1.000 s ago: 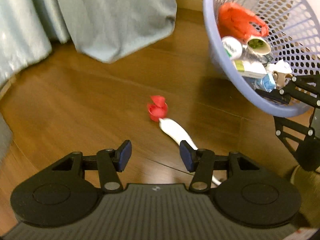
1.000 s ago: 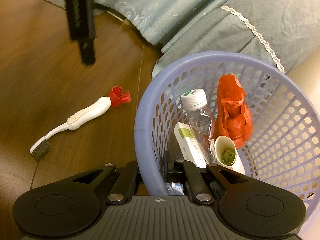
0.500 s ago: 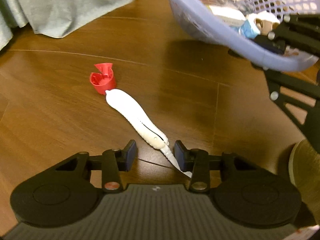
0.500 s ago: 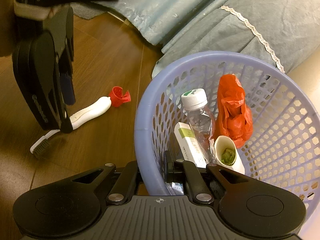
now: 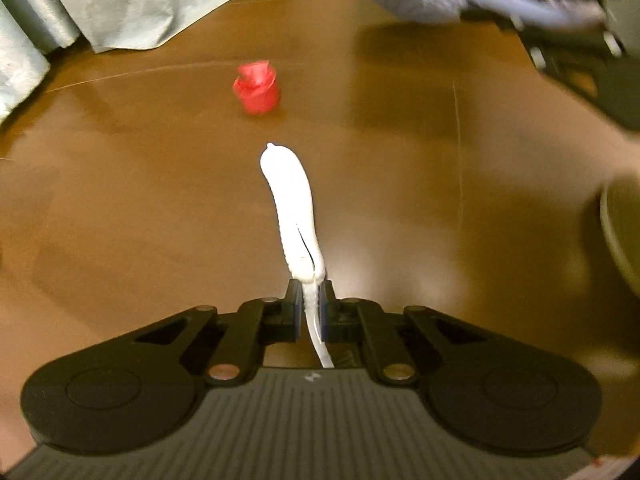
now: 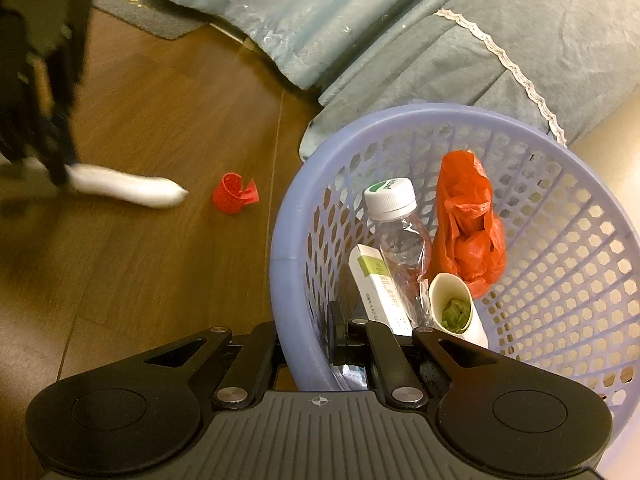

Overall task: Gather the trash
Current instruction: 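Grasp the white toothbrush by its handle with the left tool, then carry the toothbrush into the wastebasket and open the left tool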

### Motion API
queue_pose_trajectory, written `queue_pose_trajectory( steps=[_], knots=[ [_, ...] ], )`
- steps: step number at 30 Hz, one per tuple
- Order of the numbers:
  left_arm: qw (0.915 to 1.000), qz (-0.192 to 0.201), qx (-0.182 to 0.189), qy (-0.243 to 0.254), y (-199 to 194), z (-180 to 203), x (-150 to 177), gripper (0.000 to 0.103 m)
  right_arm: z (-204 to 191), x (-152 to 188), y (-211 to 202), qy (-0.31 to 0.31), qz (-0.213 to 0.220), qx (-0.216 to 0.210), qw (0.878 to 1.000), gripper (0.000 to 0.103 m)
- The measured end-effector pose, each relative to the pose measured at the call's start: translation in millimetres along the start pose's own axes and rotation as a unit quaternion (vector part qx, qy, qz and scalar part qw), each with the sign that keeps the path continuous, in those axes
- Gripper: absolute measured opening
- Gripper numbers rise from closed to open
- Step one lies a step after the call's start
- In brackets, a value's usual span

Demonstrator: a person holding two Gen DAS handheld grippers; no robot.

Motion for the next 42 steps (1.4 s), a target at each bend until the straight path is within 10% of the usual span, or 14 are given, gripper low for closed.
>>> queue_pose_trajectory(
  steps=[6,24,42],
  knots=[
    [0.9989,-0.008,-0.021,-0.042,-18.9,-7.1,44.1,0.019,-0.8,-0.5,0.1,-0.002,-0.002,0.0,1.0,0.002],
    [0.9898,0.015,-0.039,-0.136,4.6,-27.3,37.2,0.025,-4.4,0.6,1.6,-0.013,-0.004,-0.001,1.0,0.002],
    [0.9942,0.012,-0.052,-0.093,-3.8,-22.6,37.6,0.016,-4.4,-1.0,1.9,-0.012,-0.004,-0.001,1.0,0.002]
  ],
)
Point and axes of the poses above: each gripper's, at about its wrist camera, not at the fingertips, and y roughly the way its jaws point, z to its right, x to its underside, the point moved 8 cm from there along y, roughly the way its jaws point, and after that the axes turned 14 degrees about y, right-handed, at the moved point
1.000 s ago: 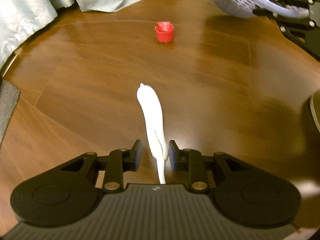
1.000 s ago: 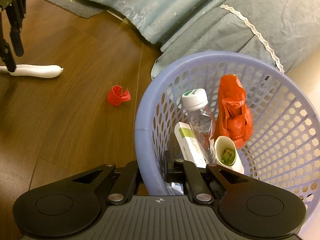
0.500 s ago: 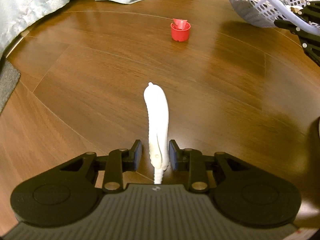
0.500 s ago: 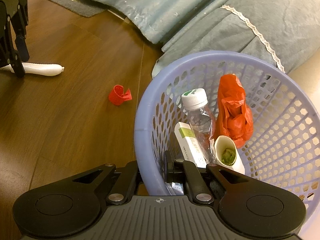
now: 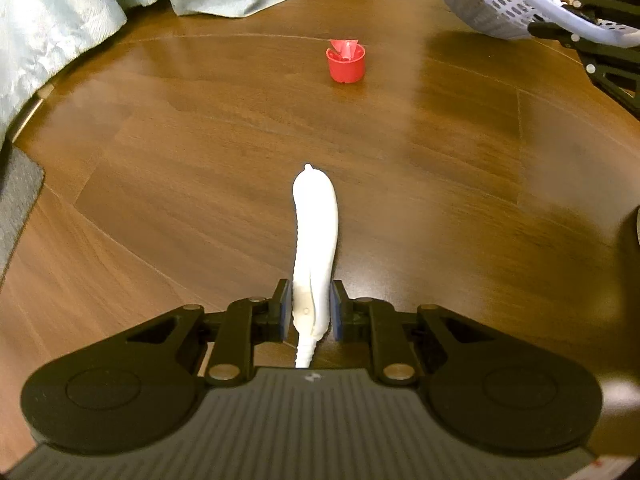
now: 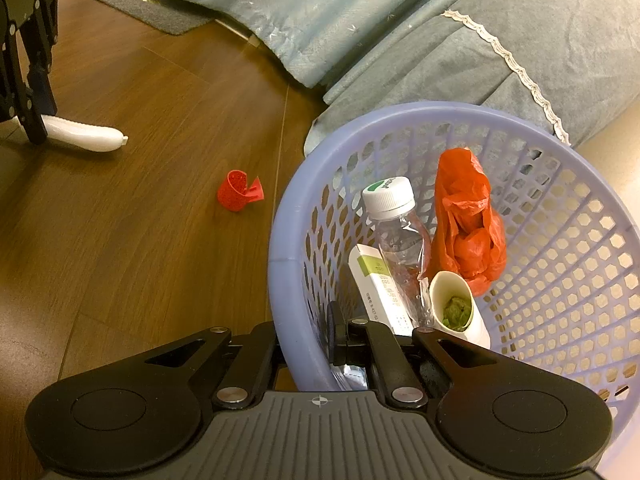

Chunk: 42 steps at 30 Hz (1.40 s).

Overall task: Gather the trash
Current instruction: 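Carry the toothbrush into the wastebasket and open the left tool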

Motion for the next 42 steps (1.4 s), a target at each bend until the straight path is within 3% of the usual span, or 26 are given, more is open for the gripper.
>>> queue_pose_trajectory(
  steps=[17,34,42],
  knots=[
    [0.9994,0.03,0.004,0.013,-27.2,-4.2,-45.5,0.016,-0.2,-0.2,0.2,-0.001,0.001,-0.001,1.0,0.002],
    [0.9984,0.048,0.012,0.026,-41.7,2.5,-61.9,0.016,0.7,-0.5,0.6,-0.003,0.002,-0.004,1.0,0.002],
    [0.9954,0.082,0.014,0.048,-64.7,3.3,-87.6,0.016,0.5,-0.4,0.5,-0.004,0.002,-0.004,1.0,0.002]
  ],
)
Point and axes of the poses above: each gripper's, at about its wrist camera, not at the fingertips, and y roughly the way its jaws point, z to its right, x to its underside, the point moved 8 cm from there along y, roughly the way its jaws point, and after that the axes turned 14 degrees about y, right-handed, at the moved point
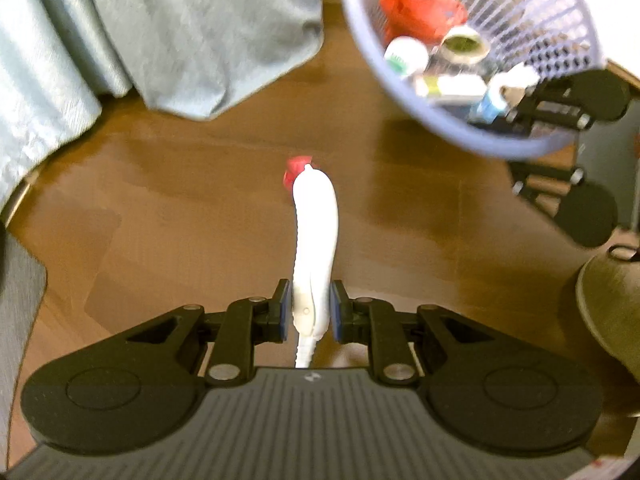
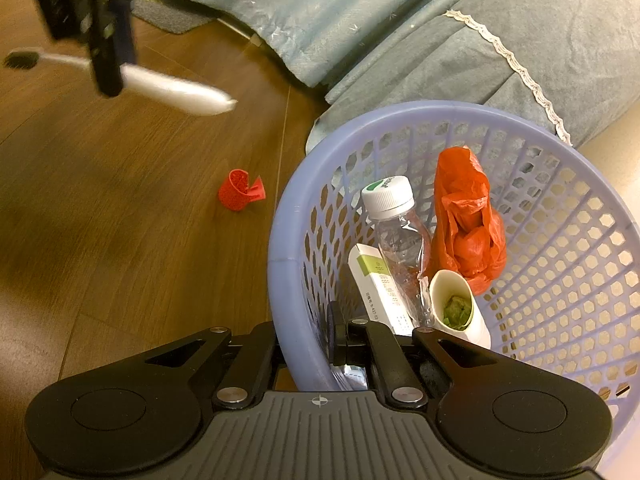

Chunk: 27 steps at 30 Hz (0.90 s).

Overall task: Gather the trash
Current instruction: 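Carry the toothbrush into the wastebasket and open the left tool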

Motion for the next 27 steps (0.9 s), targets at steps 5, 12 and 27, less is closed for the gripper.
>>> queue_pose_trajectory(
  steps=[5,12,27],
  knots=[
    [0.998,0.048,-0.001,0.042,-26.0,0.5,-44.3,0.016,0.0,0.0,-0.1,0.0,0.0,0.0,1.0,0.002],
    [0.9872,0.093,0.052,0.118,-47.8,24.1,-123.5,0.016,0.9,-0.9,1.2,0.004,0.001,0.001,1.0,0.002],
    [0.9721,0.159,0.068,0.159,-15.6,57.6,-217.4,0.019,3.5,-3.2,4.0,0.015,0.003,0.002,1.0,0.002]
  ],
)
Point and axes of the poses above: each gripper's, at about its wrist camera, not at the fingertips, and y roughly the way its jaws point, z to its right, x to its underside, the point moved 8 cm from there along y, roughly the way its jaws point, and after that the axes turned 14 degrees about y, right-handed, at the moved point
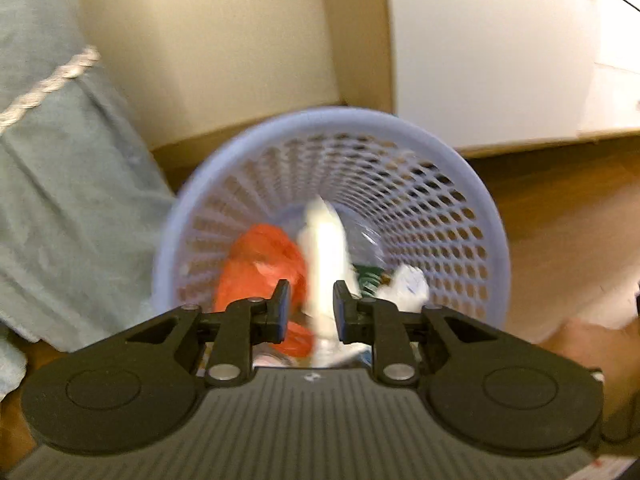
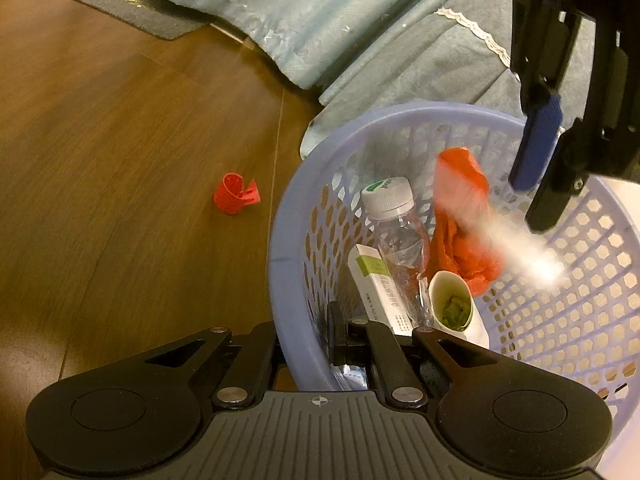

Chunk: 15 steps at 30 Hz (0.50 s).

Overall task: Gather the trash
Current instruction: 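Carry the toothbrush into the wastebasket and open the left tool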

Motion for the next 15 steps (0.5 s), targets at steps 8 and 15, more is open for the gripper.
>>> queue_pose_trajectory(
  steps=[8,15],
  knots=[
    [0.996,-0.031,-0.05,-0.068,-37.2,-30.9,64.3,0.019,0.5,-2.2,1.0,0.004,0.0,0.004,1.0,0.002],
    [0.9822,-0.09,-0.083,-0.142,-47.3,-49.1,147.9,0.019,0.4,-0.3,-0.2,0.001,-0.003,0.007,1.0,0.002]
  ],
)
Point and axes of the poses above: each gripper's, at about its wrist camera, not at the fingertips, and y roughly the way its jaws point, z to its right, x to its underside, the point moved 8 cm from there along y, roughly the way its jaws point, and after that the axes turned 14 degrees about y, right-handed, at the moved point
